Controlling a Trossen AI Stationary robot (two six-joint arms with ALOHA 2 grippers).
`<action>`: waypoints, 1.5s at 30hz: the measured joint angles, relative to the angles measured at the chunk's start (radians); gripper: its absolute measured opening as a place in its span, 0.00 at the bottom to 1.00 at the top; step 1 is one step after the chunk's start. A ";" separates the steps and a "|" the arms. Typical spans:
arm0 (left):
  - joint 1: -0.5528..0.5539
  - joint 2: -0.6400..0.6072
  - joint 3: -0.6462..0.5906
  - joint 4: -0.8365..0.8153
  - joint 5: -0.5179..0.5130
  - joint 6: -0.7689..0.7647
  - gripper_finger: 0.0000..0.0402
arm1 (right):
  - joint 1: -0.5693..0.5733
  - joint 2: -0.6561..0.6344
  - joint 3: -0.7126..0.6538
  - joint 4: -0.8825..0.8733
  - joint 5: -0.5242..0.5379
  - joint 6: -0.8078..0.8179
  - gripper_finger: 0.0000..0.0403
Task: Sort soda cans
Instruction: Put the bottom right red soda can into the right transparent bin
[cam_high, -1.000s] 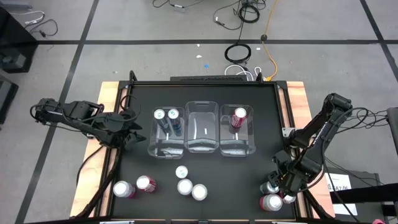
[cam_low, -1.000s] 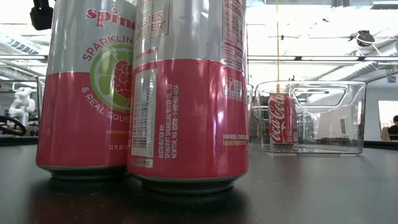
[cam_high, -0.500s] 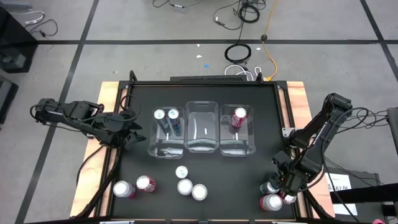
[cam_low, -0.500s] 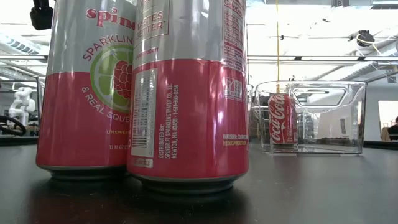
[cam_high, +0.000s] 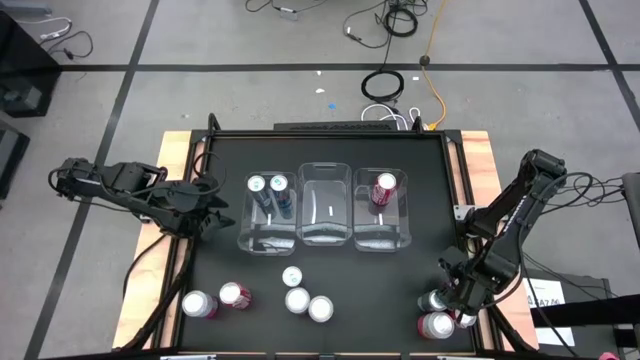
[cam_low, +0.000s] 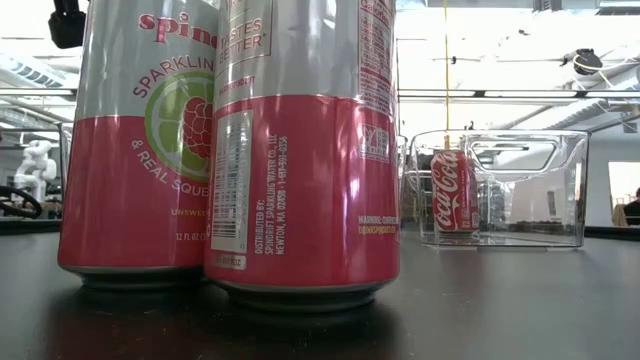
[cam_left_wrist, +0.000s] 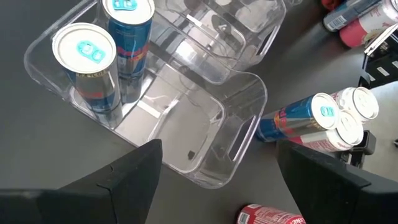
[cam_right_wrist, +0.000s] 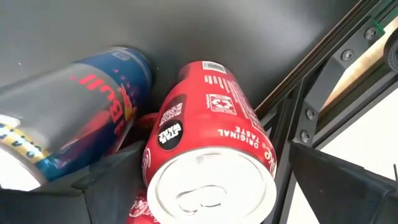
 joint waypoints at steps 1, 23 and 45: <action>0.000 0.000 0.000 0.000 -0.004 0.000 0.81 | 0.000 0.000 0.000 0.000 0.000 -0.003 0.95; 0.000 0.000 0.000 0.000 -0.007 0.001 0.81 | 0.001 0.044 0.002 0.030 -0.050 0.000 0.84; 0.000 0.000 0.000 0.000 -0.007 0.003 0.81 | -0.013 -0.045 0.064 -0.151 -0.047 0.005 0.72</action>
